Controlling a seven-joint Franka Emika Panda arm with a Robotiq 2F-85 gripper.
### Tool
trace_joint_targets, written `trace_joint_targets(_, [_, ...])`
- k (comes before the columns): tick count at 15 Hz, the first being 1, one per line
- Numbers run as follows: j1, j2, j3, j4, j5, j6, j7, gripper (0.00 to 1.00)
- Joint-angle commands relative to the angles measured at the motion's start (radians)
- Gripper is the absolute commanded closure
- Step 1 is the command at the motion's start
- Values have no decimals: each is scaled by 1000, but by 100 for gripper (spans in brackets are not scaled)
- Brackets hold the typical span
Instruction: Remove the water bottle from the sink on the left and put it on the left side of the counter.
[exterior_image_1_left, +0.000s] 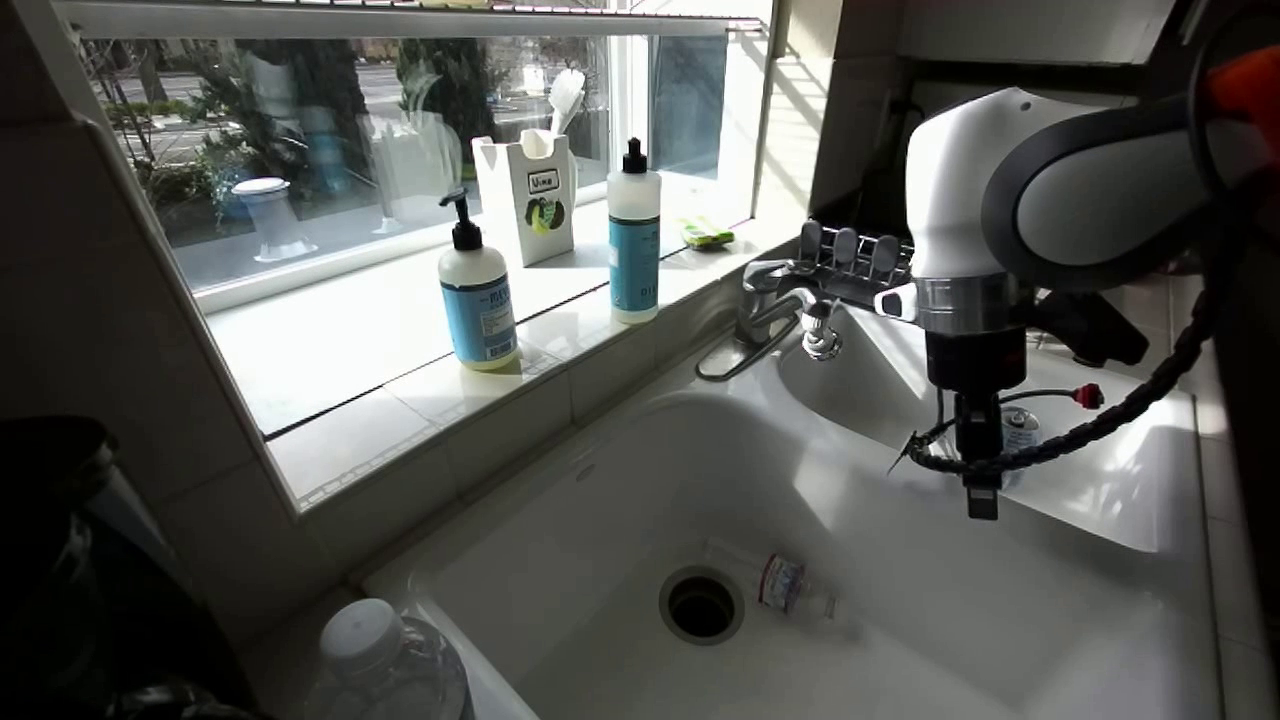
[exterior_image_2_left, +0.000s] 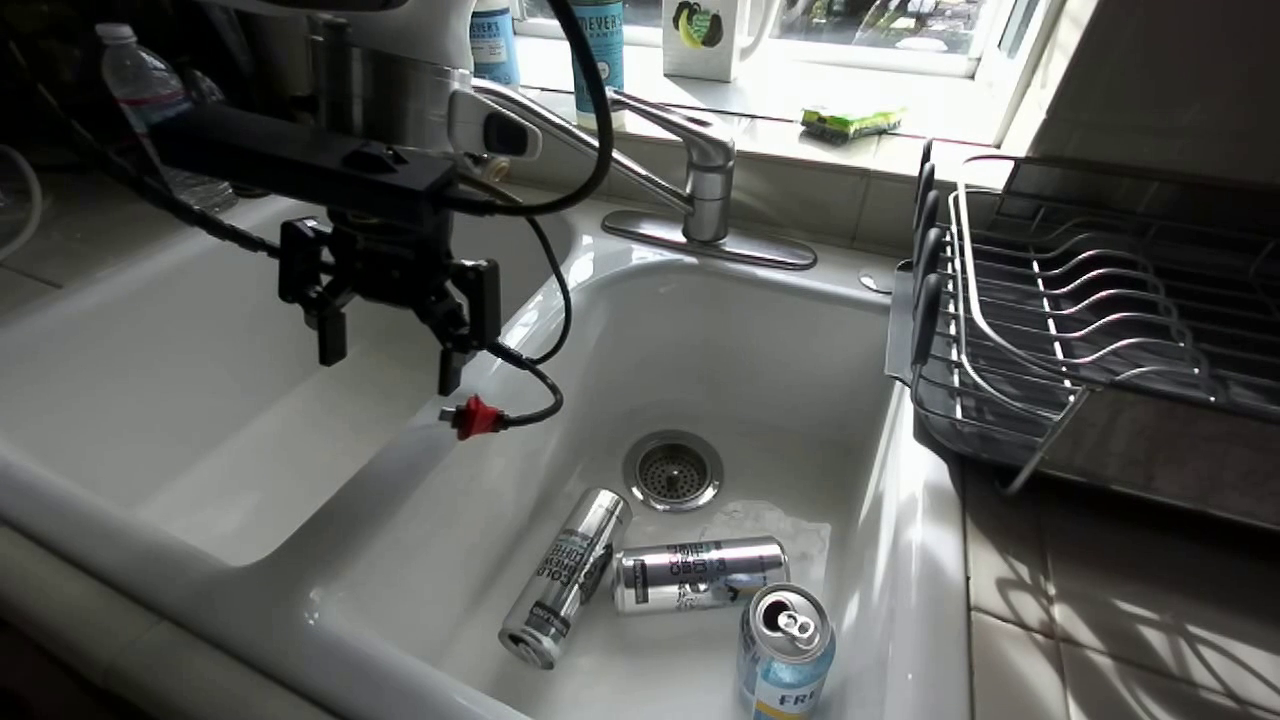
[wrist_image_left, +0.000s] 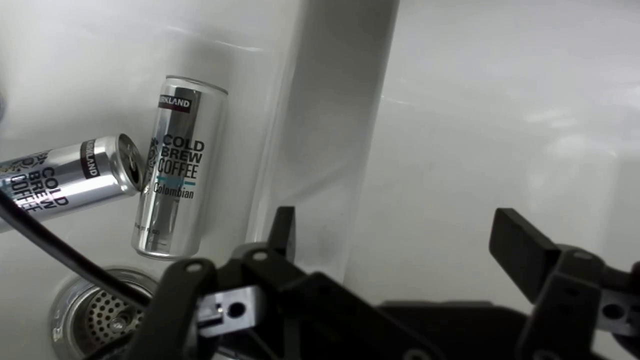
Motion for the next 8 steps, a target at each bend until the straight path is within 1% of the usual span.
trace_joint_targets(1, [13,-29,15,-25,-9,17,32,0])
trace_joint_targets(2, [24,-66,22,-74,14,98,20,0])
trace_joint_targets(5, [59,-136,58,-157,6,152,40,0])
trace_joint_targets(8, [95,-194,81,-232,36,178,75,0])
